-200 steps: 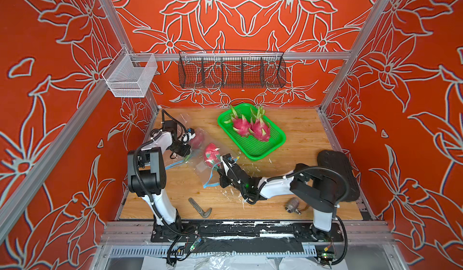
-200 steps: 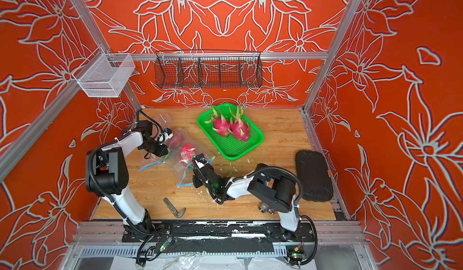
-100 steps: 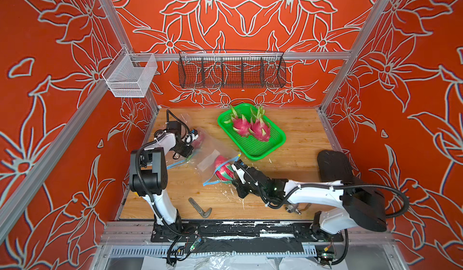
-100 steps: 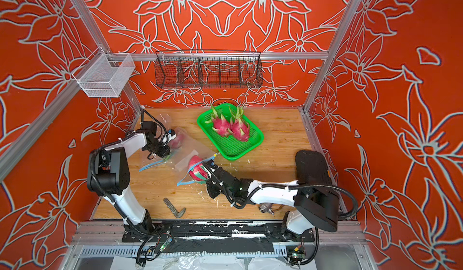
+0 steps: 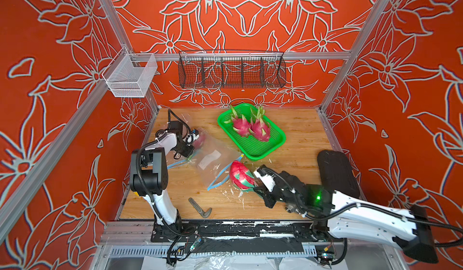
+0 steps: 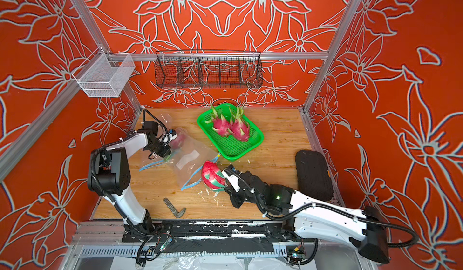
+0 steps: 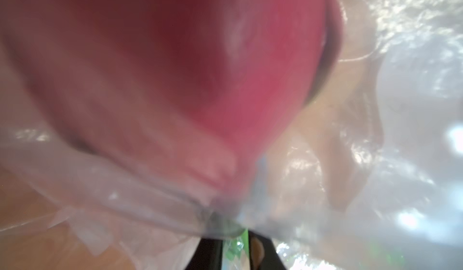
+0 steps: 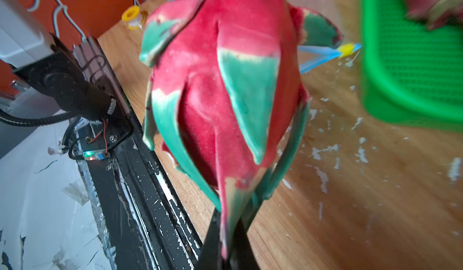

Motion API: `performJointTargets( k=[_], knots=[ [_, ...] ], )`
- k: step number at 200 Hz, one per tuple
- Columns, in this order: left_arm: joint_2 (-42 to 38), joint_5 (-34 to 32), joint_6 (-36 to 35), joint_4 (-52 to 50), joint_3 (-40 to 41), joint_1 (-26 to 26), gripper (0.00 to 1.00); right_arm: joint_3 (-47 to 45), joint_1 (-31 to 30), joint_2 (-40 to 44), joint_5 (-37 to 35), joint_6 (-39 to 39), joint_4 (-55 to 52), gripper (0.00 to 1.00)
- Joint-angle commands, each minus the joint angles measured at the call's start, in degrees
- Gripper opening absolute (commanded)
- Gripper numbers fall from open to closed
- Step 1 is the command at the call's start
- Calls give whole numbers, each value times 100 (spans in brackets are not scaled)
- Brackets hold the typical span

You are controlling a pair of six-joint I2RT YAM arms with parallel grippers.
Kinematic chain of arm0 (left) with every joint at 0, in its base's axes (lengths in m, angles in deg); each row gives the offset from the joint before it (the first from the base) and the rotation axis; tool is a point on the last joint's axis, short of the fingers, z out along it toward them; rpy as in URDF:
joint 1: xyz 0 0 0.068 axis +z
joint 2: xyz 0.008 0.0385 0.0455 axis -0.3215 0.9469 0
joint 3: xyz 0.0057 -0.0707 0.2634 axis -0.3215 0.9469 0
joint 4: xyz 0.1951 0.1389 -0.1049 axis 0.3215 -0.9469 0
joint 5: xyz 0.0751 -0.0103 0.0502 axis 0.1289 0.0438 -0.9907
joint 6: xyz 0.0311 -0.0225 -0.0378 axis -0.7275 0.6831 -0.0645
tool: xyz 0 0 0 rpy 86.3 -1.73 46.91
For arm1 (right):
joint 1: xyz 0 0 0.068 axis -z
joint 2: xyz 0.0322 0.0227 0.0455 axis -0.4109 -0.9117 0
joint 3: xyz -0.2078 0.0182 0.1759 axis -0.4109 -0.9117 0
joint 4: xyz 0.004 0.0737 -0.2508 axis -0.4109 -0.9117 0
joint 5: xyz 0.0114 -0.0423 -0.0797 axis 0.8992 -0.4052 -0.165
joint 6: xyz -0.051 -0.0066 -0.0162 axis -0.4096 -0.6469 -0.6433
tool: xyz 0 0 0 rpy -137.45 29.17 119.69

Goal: Open the zip-top bag and take out the dragon fruit
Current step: Pick up the dragon fruit from the zipper food storage bag, then place the dragon fruit in the basket.

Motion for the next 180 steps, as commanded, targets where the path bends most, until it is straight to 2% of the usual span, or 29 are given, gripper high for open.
performJointTargets(
  k=[1, 18, 44, 62, 93, 128, 151, 180],
  knots=[
    [-340, 221, -37, -322, -28, -24, 21, 698, 300, 199, -898, -368, -323, 0],
    [-545, 341, -33, -458, -29, -27, 26, 1307, 885, -108, -931, -460, -624, 0],
    [-966, 619, -100, -668, 49, -29, 49, 2043, 1576, -796, -1001, -830, -846, 0],
    [-1218, 719, -164, -809, 56, -27, 56, 2484, 1967, -1363, -916, -1201, -920, 0],
    [-1503, 923, -220, -1346, -222, -26, 59, 3449, 2569, -2639, -750, -1733, -1496, 0],
    [-1727, 1228, -30, -1482, -517, 138, 62, 4272, 2749, -3994, -910, -2076, -1948, 0],
    [-1508, 1305, 172, -1473, -845, 318, 63, 4462, 2824, -4563, -900, -2193, -1987, 0],
    [-940, 983, 492, -1101, -1203, 561, 63, 4483, 2827, -4985, -660, -2378, -2017, 0]
  ],
)
